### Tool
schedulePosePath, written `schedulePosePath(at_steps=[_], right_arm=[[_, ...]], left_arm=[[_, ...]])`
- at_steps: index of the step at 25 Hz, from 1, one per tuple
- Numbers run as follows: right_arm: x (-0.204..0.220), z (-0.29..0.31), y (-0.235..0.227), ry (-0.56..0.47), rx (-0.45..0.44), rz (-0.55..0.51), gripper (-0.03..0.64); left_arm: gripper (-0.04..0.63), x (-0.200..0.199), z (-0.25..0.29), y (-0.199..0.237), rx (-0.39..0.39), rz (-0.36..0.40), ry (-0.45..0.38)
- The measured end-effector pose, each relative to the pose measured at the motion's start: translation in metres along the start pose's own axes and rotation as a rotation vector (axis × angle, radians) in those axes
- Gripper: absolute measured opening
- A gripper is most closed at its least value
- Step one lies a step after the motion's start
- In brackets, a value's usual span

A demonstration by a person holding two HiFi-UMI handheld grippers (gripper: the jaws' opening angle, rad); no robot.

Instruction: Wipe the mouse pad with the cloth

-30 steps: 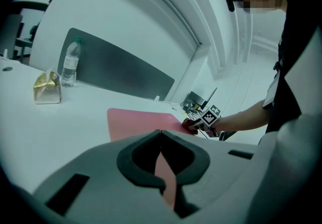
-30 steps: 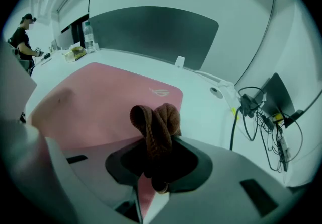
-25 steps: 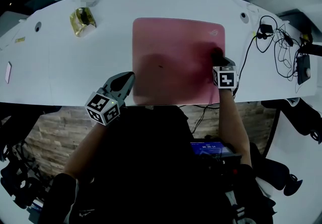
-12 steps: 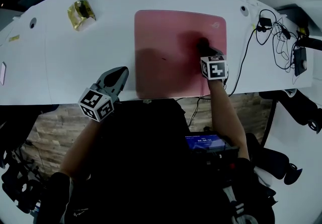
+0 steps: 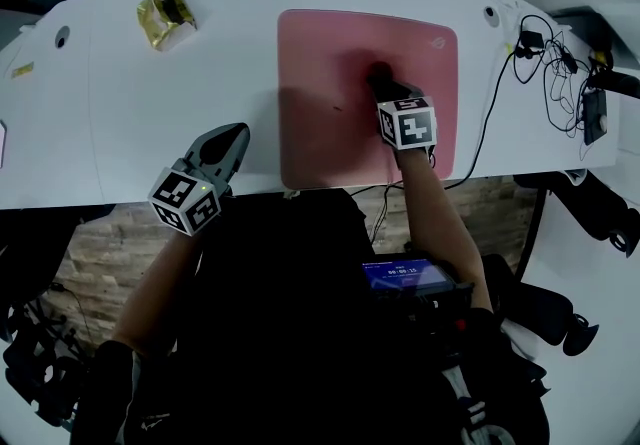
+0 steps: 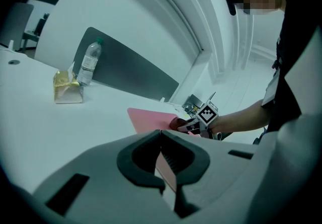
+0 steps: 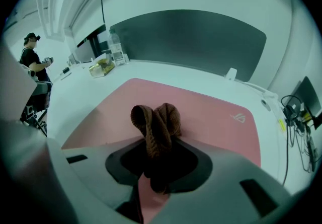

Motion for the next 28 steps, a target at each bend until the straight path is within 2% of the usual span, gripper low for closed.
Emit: schedulePosePath(at_steps=[5, 11, 18, 28], right_arm=[[-0.016, 0.003, 0.029, 0.008, -0.036, 0.002, 0.117], [-0.029, 0.016, 0.064, -0.027, -0.143, -0.005, 0.117], [-0.047, 0.019, 0.096, -0.017, -0.206, 0.010, 0.117], [-0.067, 0.034, 0.151, -0.028, -0.365, 0.027, 0.117]], left_arm=[[0.009, 0.001, -0.010, 0.009, -0.002, -0.011, -0.009], [0.009, -0.004, -0.020, 0.014, -0.010, -0.028, -0.042], [0.009, -0.004, -0.032, 0.021, -0.032, -0.047, -0.071], [0.009, -0.006, -0.046, 0.029, -0.060, -0.055, -0.085]])
Point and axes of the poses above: the fingertips, and each gripper's own axes: z forward along the fingers, y to its left, x out of its underside, the point moved 8 cm from there along -z, backward along the fingers, and after that the axes turned 2 degrees about x, right-handed, at the moved point
